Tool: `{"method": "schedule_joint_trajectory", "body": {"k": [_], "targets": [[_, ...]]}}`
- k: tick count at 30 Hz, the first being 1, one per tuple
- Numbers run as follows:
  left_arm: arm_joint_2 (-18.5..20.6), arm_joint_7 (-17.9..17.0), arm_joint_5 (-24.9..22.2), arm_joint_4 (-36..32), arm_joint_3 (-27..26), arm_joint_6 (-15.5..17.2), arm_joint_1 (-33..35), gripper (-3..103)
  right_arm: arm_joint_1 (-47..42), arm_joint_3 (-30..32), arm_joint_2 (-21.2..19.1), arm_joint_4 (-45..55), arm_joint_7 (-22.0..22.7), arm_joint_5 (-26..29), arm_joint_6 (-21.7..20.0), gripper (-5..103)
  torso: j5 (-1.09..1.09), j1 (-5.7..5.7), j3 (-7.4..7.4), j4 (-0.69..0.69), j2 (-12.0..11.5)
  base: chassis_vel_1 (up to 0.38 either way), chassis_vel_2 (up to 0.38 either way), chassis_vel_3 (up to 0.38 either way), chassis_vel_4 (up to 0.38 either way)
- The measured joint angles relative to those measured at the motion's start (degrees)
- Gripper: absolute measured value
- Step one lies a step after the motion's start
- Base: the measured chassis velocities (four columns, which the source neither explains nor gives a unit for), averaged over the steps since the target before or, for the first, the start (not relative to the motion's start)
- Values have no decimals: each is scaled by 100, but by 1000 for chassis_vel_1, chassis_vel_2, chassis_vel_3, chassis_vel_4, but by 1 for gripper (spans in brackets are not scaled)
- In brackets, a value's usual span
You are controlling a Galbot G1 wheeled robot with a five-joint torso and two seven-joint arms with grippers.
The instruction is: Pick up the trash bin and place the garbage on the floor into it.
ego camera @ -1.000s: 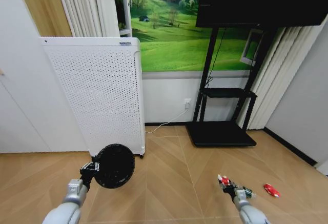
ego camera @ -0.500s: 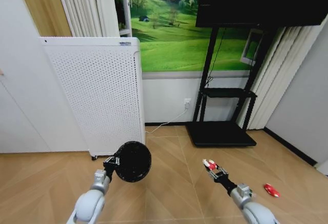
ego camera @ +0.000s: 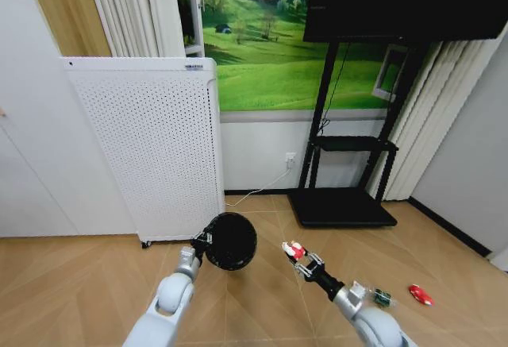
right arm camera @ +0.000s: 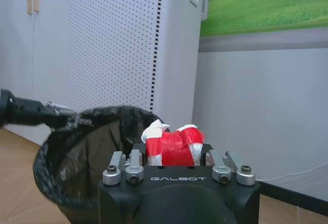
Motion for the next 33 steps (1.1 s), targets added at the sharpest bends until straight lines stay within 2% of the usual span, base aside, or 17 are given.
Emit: {"method": "schedule_joint_trajectory", "body": {"k": [16, 24, 27, 28, 30, 33], "targets": [[-555, -31, 258, 876, 707, -105, -447, 7, 1156, -1110, 192, -197, 44, 62, -39, 49, 1, 0, 0, 0, 0, 0, 0, 0, 0], [-646, -33, 277, 910, 800, -106, -504, 7, 1431, -1330, 279, -386, 59, 10, -37, 47, 1, 0, 0, -1, 0, 0, 0, 0, 0], [-662, -33, 319, 876, 807, -106, -462, 7, 1472, -1333, 262, -398, 56, 7, -125, 62, 1, 0, 0, 0, 0, 0, 0, 0, 0], [-662, -33, 319, 876, 807, -106, -462, 7, 1472, -1333, 262, -398, 56, 7, -125, 62, 1, 0, 0, 0, 0, 0, 0, 0, 0], [-664, -31, 335, 864, 806, -106, -458, 7, 1473, -1300, 236, -398, 48, 6, -153, 73, 1, 0, -1, -1, 0, 0, 0, 0, 0], [-664, -30, 337, 860, 805, -106, -458, 7, 1472, -1288, 227, -398, 44, 6, -156, 78, 0, 0, -1, -1, 0, 0, 0, 0, 0]]}}
